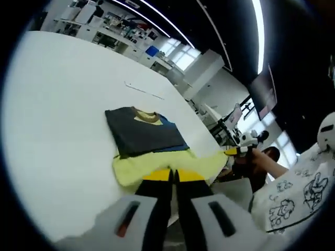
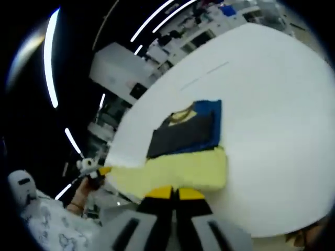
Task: Fold the garment on the visible template until the final outline fits inside the template.
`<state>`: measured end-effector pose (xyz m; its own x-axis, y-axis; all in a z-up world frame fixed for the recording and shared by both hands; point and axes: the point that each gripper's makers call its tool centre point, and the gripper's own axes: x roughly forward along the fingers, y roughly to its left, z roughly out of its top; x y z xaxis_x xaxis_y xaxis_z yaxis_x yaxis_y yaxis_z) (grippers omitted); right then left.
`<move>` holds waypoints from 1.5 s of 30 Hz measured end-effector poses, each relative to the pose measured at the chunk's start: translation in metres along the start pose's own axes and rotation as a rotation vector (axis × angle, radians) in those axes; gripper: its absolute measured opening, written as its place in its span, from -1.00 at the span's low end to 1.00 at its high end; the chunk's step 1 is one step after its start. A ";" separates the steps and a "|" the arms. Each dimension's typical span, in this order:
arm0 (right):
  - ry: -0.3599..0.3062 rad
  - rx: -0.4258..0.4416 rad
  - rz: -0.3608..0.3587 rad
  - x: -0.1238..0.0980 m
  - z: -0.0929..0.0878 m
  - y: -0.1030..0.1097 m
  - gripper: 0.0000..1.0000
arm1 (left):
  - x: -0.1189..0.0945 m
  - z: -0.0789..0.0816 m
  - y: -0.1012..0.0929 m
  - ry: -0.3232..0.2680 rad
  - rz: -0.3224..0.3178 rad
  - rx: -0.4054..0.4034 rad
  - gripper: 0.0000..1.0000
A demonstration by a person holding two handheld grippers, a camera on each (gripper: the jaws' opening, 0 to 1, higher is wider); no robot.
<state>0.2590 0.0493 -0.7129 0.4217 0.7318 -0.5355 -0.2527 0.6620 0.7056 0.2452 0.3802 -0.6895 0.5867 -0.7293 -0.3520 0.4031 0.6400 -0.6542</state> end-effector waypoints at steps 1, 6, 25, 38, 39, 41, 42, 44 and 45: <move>-0.014 -0.010 -0.010 0.003 0.011 -0.001 -1.00 | 0.003 0.007 0.001 -0.007 0.001 -0.005 -1.00; -0.050 -0.044 -0.036 0.020 0.052 -0.006 -1.00 | 0.030 0.043 0.012 -0.041 -0.019 0.001 -1.00; -0.083 -0.058 -0.106 0.104 0.143 -0.062 -1.00 | 0.101 0.093 0.108 -0.077 0.090 -0.072 -1.00; -0.033 -0.072 -0.163 0.140 0.139 -0.096 -1.00 | 0.130 0.080 0.156 -0.042 0.184 -0.091 -1.00; -0.030 -0.070 -0.167 0.141 0.139 -0.098 -1.00 | 0.131 0.079 0.159 -0.036 0.196 -0.077 -1.00; -0.028 -0.078 -0.174 0.142 0.139 -0.100 -1.00 | 0.134 0.074 0.166 -0.021 0.210 -0.061 -1.00; -0.028 -0.082 -0.176 0.143 0.138 -0.100 -1.00 | 0.135 0.073 0.168 -0.018 0.214 -0.072 -1.00; -0.024 -0.083 -0.183 0.145 0.137 -0.102 -1.00 | 0.139 0.071 0.171 -0.024 0.209 -0.087 -1.00; -0.022 -0.085 -0.184 0.146 0.137 -0.102 -1.00 | 0.140 0.070 0.172 -0.023 0.213 -0.085 -1.00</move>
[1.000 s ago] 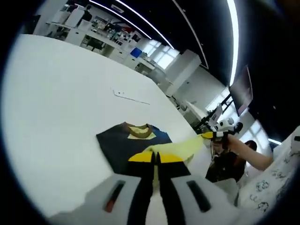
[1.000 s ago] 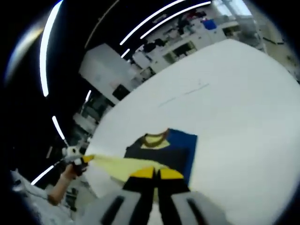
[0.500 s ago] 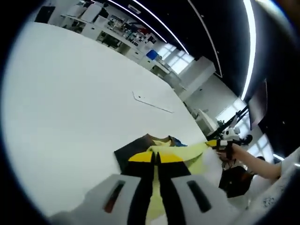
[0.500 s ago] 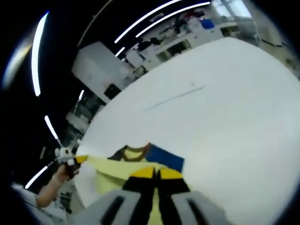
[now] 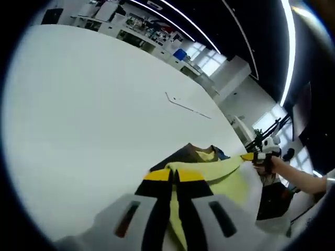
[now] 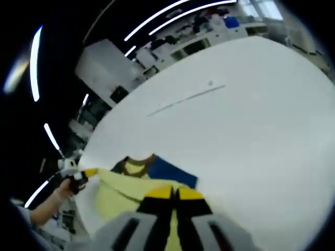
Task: Fold the garment on the visible template until the final outline fits inside the template.
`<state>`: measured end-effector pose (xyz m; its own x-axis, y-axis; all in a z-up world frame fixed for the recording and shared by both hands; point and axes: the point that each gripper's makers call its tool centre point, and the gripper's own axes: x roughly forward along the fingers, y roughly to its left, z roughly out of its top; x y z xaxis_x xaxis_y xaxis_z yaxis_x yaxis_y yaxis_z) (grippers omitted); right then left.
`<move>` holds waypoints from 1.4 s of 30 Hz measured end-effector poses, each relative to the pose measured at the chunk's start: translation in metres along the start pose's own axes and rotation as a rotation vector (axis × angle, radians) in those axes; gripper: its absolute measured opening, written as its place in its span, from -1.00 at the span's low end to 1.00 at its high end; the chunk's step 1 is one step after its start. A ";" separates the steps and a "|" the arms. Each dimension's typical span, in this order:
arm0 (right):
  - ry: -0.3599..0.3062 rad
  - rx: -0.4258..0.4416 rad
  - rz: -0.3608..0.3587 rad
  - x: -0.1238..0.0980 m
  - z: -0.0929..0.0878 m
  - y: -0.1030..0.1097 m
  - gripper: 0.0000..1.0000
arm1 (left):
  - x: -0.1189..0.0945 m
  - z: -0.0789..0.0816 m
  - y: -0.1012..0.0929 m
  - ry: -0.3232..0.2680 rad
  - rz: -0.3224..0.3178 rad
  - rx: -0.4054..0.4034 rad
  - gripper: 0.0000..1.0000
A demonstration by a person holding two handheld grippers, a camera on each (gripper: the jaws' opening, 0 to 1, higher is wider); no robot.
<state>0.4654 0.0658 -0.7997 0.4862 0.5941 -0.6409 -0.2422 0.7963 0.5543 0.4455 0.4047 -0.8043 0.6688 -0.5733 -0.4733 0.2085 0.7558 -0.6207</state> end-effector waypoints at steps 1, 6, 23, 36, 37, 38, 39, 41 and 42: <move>0.002 -0.004 -0.002 0.001 -0.001 -0.001 -1.00 | 0.001 0.000 0.001 -0.002 0.004 0.004 -1.00; 0.011 -0.028 -0.008 0.002 -0.004 -0.003 -1.00 | 0.002 -0.002 0.002 0.001 -0.001 0.028 -1.00; -0.033 -0.247 0.018 -0.008 -0.008 0.006 -0.41 | -0.017 0.004 -0.013 -0.032 -0.097 0.240 -0.10; 0.026 -0.497 0.120 -0.017 -0.047 0.038 0.59 | -0.030 -0.029 -0.040 0.056 -0.248 0.396 0.67; 0.038 -0.495 0.122 -0.017 -0.052 0.039 0.58 | -0.031 -0.031 -0.043 0.057 -0.256 0.391 0.66; 0.041 -0.500 0.124 -0.017 -0.057 0.043 0.58 | -0.031 -0.034 -0.043 0.062 -0.257 0.388 0.66; 0.042 -0.504 0.129 -0.017 -0.059 0.044 0.58 | -0.031 -0.036 -0.044 0.064 -0.260 0.389 0.66; 0.044 -0.495 0.136 -0.015 -0.060 0.043 0.57 | -0.030 -0.041 -0.045 0.077 -0.265 0.385 0.65; 0.042 -0.490 0.140 -0.014 -0.060 0.043 0.57 | -0.029 -0.044 -0.046 0.084 -0.268 0.385 0.64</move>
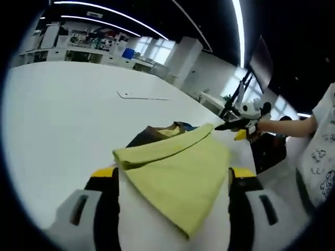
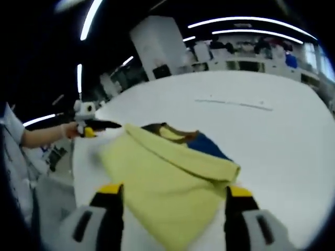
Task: Fold the garment on the visible template until the final outline fits inside the template.
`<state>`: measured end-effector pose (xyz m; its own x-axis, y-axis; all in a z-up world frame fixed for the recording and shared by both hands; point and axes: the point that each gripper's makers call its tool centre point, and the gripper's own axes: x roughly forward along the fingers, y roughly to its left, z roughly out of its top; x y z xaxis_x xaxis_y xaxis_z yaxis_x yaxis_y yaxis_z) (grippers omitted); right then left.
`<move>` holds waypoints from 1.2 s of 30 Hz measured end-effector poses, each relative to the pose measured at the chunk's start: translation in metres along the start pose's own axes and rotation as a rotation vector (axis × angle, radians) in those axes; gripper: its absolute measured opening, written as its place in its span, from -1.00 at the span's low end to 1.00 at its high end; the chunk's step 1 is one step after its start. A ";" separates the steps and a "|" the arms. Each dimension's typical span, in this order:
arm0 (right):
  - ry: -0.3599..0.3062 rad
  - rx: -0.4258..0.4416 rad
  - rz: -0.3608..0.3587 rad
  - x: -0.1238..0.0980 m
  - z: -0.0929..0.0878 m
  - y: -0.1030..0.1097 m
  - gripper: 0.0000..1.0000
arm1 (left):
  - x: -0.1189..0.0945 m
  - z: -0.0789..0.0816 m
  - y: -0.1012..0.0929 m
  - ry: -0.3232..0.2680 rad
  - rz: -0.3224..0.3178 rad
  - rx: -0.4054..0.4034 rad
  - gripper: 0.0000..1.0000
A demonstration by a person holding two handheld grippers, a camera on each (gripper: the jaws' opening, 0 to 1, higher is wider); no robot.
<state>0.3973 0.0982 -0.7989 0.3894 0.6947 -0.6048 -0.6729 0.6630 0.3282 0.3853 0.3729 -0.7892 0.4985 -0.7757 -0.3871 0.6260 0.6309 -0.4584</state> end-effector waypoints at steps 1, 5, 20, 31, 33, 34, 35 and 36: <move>0.002 0.009 0.000 0.001 -0.001 -0.001 0.57 | 0.002 -0.002 -0.002 0.005 -0.007 -0.001 0.64; 0.011 0.015 -0.001 0.004 -0.004 -0.003 0.54 | 0.010 -0.007 0.001 0.025 -0.010 -0.013 0.61; -0.003 0.039 0.011 0.019 -0.001 -0.012 0.47 | 0.031 0.004 0.011 0.010 -0.029 -0.031 0.54; -0.103 0.067 -0.046 0.038 0.028 -0.037 0.44 | 0.049 0.029 0.031 -0.067 0.015 -0.064 0.56; -0.105 0.075 -0.060 0.040 0.029 -0.044 0.42 | 0.050 0.031 0.036 -0.082 0.026 -0.085 0.56; -0.106 0.081 -0.064 0.040 0.029 -0.046 0.41 | 0.050 0.031 0.035 -0.084 0.025 -0.089 0.56; -0.108 0.085 -0.067 0.040 0.029 -0.048 0.41 | 0.050 0.031 0.035 -0.086 0.026 -0.090 0.56; -0.106 0.094 -0.072 0.041 0.028 -0.051 0.40 | 0.050 0.030 0.036 -0.084 0.030 -0.089 0.56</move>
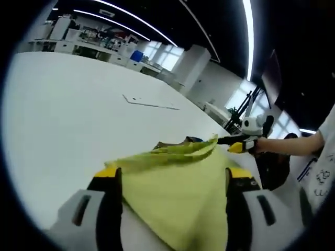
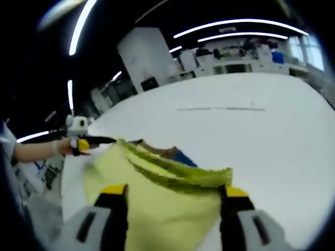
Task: Fold the garment on the visible template until the final outline fits inside the template.
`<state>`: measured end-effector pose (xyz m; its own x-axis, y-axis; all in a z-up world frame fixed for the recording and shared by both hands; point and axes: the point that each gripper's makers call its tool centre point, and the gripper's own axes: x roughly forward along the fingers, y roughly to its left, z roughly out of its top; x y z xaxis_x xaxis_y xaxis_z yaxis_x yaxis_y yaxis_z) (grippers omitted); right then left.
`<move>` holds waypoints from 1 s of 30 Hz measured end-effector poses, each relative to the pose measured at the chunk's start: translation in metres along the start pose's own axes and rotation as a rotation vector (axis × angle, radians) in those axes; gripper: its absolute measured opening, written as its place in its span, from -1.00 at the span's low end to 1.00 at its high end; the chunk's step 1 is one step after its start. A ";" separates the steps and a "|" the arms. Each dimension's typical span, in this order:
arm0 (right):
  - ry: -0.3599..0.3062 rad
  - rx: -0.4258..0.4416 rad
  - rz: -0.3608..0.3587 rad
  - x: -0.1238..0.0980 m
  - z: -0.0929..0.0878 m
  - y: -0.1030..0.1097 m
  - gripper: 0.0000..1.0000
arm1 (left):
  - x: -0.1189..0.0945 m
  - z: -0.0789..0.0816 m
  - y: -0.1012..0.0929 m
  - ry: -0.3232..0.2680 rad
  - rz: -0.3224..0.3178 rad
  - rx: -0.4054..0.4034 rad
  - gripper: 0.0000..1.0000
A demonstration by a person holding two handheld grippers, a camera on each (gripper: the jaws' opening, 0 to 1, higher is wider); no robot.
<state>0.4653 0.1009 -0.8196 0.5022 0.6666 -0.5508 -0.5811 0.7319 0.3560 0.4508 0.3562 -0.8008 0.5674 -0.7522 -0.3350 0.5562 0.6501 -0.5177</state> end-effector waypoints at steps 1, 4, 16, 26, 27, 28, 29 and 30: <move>-0.002 0.003 -0.002 0.001 0.001 -0.002 0.40 | 0.000 -0.001 0.000 0.002 0.003 0.002 0.56; -0.001 0.003 -0.006 0.001 0.003 -0.005 0.38 | -0.002 -0.001 0.000 -0.001 0.005 0.001 0.54; -0.011 -0.020 -0.009 -0.030 -0.006 0.011 0.37 | -0.026 -0.012 -0.015 0.027 -0.006 0.031 0.53; -0.023 0.004 -0.046 -0.067 -0.030 0.015 0.33 | -0.059 -0.030 -0.024 0.043 0.017 0.036 0.45; -0.029 0.009 -0.054 -0.070 -0.032 0.015 0.34 | -0.061 -0.031 -0.024 0.042 0.021 0.033 0.42; -0.035 0.020 -0.054 -0.074 -0.034 0.018 0.33 | -0.065 -0.036 -0.026 0.050 0.021 0.036 0.41; -0.039 0.024 -0.055 -0.077 -0.036 0.018 0.31 | -0.067 -0.038 -0.027 0.056 0.021 0.041 0.40; -0.041 0.026 -0.060 -0.080 -0.037 0.017 0.30 | -0.071 -0.043 -0.028 0.063 0.024 0.039 0.40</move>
<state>0.3911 0.0551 -0.7974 0.5622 0.6261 -0.5403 -0.5326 0.7739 0.3426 0.3692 0.3866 -0.7965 0.5421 -0.7411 -0.3961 0.5673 0.6705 -0.4782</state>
